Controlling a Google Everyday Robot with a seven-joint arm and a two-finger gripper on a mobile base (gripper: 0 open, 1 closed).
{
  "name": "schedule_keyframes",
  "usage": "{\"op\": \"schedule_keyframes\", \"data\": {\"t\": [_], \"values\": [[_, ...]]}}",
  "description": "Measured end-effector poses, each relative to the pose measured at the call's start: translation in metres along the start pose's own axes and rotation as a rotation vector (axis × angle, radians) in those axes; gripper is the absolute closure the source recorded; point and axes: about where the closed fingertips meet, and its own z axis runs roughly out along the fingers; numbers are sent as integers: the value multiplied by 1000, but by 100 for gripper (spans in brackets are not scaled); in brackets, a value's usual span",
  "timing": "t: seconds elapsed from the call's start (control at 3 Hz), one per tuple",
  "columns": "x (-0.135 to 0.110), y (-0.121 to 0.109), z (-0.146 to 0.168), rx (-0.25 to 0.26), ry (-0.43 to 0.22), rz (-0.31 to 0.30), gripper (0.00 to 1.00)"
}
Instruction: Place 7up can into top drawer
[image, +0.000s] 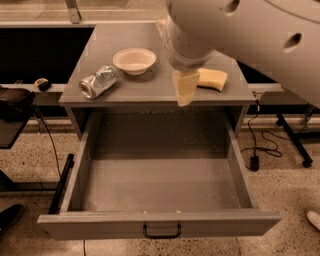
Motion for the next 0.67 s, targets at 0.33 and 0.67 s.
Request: {"op": "schedule_keyframes", "data": {"t": [0.33,0.67], "values": [[9,-18,-4,71,26,-33,0],[8,-18,-4,69,25,-33,0]]}}
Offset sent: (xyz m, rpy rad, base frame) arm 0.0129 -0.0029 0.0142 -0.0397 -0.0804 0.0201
